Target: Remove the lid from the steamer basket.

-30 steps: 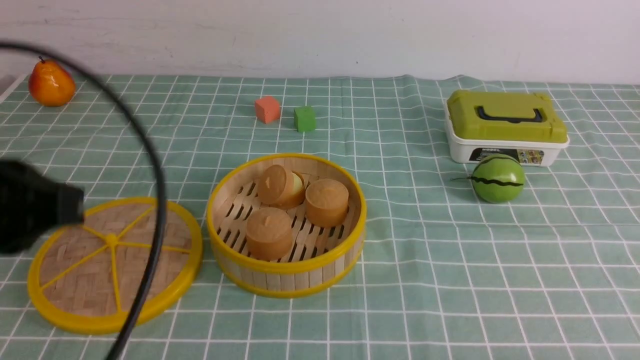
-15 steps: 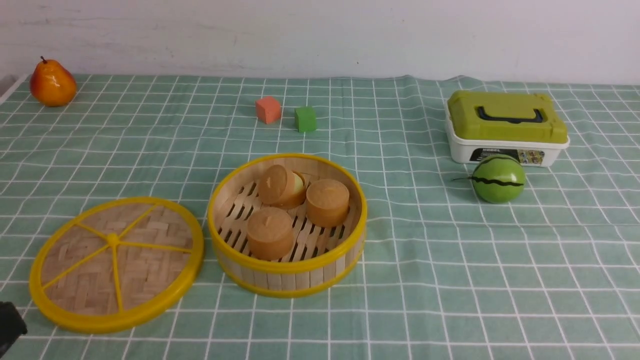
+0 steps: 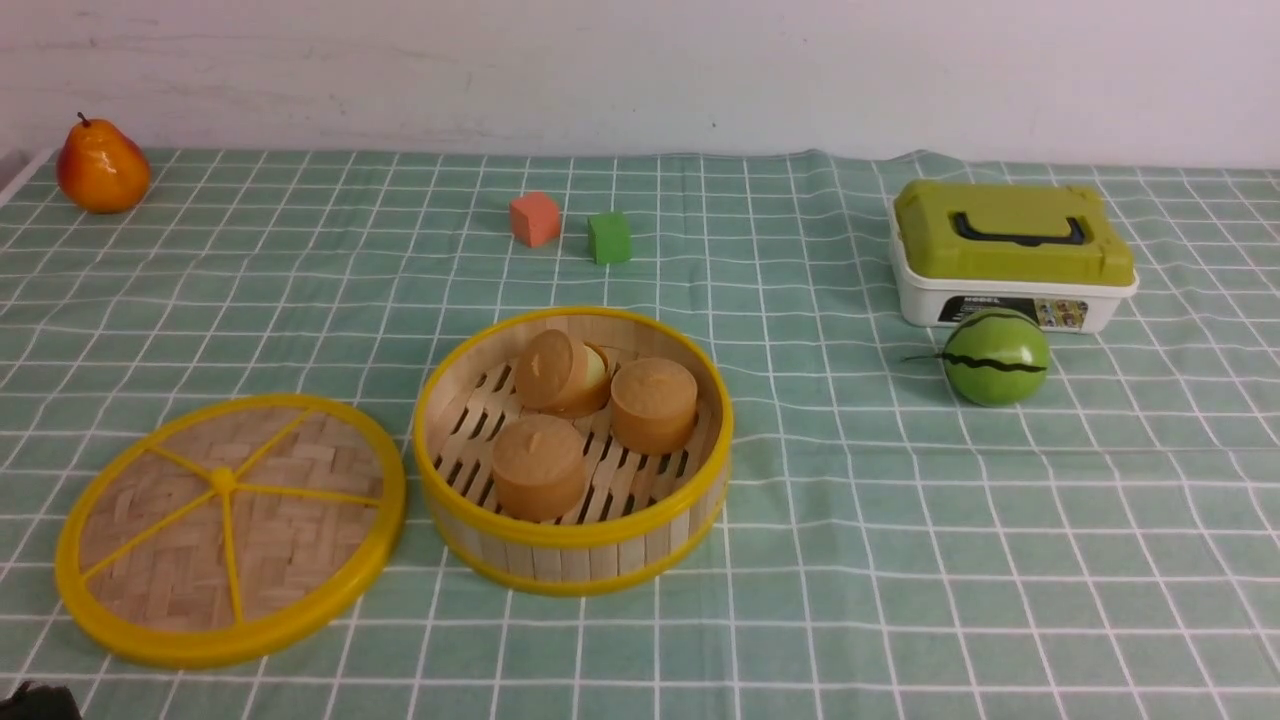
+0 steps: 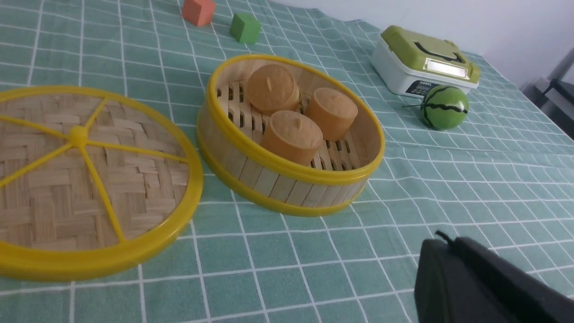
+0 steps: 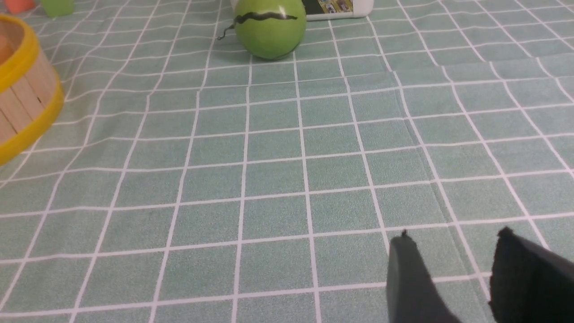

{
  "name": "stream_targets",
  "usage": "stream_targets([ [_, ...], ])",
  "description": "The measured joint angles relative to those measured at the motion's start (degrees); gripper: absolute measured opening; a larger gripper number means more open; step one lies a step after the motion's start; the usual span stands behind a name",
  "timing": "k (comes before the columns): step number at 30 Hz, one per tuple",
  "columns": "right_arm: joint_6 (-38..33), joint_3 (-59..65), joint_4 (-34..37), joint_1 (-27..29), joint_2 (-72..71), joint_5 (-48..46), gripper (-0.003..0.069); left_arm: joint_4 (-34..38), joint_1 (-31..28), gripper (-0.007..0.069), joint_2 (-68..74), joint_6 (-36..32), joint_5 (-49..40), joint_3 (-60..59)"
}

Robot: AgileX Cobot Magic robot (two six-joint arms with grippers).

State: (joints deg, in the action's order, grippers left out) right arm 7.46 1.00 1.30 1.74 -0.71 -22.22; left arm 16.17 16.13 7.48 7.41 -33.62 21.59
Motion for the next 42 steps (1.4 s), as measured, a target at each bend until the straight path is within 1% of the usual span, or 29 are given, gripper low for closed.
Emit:
stream_targets([
  [7, 0.0, 0.0, 0.0, 0.0, 0.0, 0.0, 0.0241, -0.5, 0.0, -0.0013, 0.0, 0.0, 1.6, -2.1],
  [10, 0.0, 0.0, 0.0, 0.0, 0.0, 0.0, 0.0241, -3.8, 0.0, -0.0013, 0.0, 0.0, 3.4, -5.3],
  [12, 0.0, 0.0, 0.0, 0.0, 0.0, 0.0, 0.0241, -8.5, -0.2, -0.0013, 0.0, 1.4, 6.8, -9.5],
  [15, 0.0, 0.0, 0.0, 0.0, 0.0, 0.0, 0.0241, -12.0, -1.8, -0.0013, 0.0, 6.2, 12.4, -14.0],
  [18, 0.0, 0.0, 0.0, 0.0, 0.0, 0.0, 0.0241, -13.7, -3.9, -0.0012, -0.5, 9.4, 18.2, -18.3],
  [19, 0.0, 0.0, 0.0, 0.0, 0.0, 0.0, 0.0241, -13.7, -4.0, -0.0012, -0.7, 9.6, 18.6, -18.9],
  [20, 0.0, 0.0, 0.0, 0.0, 0.0, 0.0, 0.0241, -13.8, -5.1, -0.0012, -1.9, 9.9, 21.2, -21.1],
  [22, 0.0, 0.0, 0.0, 0.0, 0.0, 0.0, 0.0241, -14.2, -6.3, -0.0012, -4.0, 10.0, 22.3, -22.8],
  [26, 0.0, 0.0, 0.0, 0.0, 0.0, 0.0, 0.0241, -14.3, -7.6, -0.0011, -6.5, 10.2, 20.8, -23.1],
  [32, 0.0, 0.0, 0.0, 0.0, 0.0, 0.0, 0.0241, -15.6, -7.9, -0.0005, -8.1, 10.3, 13.0, -23.3],
  [42, 0.0, 0.0, 0.0, 0.0, 0.0, 0.0, 0.0241, -15.8, -9.2, -0.0002, -8.1, 10.4, 11.8, -23.3],
])
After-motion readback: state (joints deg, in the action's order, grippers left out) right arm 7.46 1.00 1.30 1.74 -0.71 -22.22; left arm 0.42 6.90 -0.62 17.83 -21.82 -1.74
